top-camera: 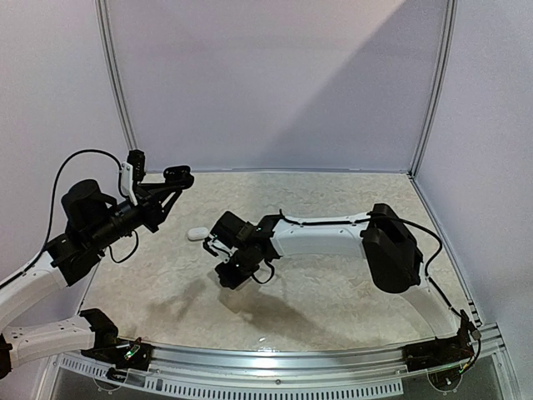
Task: Insert the wireless bluetooth earbuds into the charging case
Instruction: Pick up the left earbud from the center of the board, then insert the left earbud into the left side groove of the charging case.
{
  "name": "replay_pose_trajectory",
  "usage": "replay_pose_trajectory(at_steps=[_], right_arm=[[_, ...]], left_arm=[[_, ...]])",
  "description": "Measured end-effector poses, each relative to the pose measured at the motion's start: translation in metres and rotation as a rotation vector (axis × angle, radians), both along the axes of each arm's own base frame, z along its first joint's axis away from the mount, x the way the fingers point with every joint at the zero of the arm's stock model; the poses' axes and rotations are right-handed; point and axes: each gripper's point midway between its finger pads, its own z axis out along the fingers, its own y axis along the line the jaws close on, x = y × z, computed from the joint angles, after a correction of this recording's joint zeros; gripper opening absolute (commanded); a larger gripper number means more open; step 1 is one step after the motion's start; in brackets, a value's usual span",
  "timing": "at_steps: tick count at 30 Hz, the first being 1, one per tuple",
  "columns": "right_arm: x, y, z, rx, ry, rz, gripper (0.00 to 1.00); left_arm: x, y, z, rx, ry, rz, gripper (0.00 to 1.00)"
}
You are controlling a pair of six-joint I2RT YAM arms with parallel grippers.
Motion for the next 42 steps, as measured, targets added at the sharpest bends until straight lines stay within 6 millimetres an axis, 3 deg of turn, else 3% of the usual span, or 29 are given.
replay_pose_trajectory(at_steps=[7, 9, 12, 16, 19, 21, 23, 25, 28, 33, 37, 42], right_arm=[[-0.007, -0.017, 0.007, -0.042, -0.011, 0.039, 0.04], [-0.013, -0.031, 0.020, -0.053, -0.026, 0.066, 0.04], [-0.020, -0.049, 0.060, -0.024, -0.078, 0.115, 0.03], [-0.028, -0.076, 0.167, 0.121, -0.240, 0.164, 0.02], [-0.034, -0.097, 0.277, 0.325, -0.423, 0.171, 0.02], [-0.042, -0.110, 0.339, 0.445, -0.536, 0.175, 0.02], [-0.052, -0.115, 0.381, 0.529, -0.620, 0.190, 0.02], [-0.064, -0.109, 0.409, 0.587, -0.677, 0.227, 0.02], [-0.080, -0.085, 0.421, 0.612, -0.721, 0.305, 0.03], [-0.087, -0.043, 0.386, 0.530, -0.723, 0.410, 0.04], [-0.084, -0.032, 0.352, 0.438, -0.708, 0.457, 0.04], [-0.076, -0.033, 0.348, 0.385, -0.736, 0.453, 0.05]], left_arm=[[-0.005, -0.007, -0.002, 0.017, -0.016, -0.051, 0.00], [-0.011, -0.013, -0.005, 0.027, -0.022, -0.100, 0.00], [-0.022, -0.025, -0.005, 0.029, -0.041, -0.198, 0.00], [-0.038, -0.041, 0.001, 0.020, -0.081, -0.333, 0.00], [-0.049, -0.051, 0.004, 0.020, -0.113, -0.428, 0.00], [-0.056, -0.058, 0.003, 0.024, -0.127, -0.491, 0.00], [-0.062, -0.064, 0.002, 0.031, -0.140, -0.547, 0.00], [-0.068, -0.070, 0.001, 0.039, -0.149, -0.601, 0.00], [-0.078, -0.077, 0.003, 0.048, -0.172, -0.678, 0.00], [-0.090, -0.084, 0.011, 0.048, -0.205, -0.761, 0.00], [-0.095, -0.087, 0.012, 0.049, -0.212, -0.797, 0.00], [-0.100, -0.089, 0.010, 0.055, -0.214, -0.815, 0.00]])
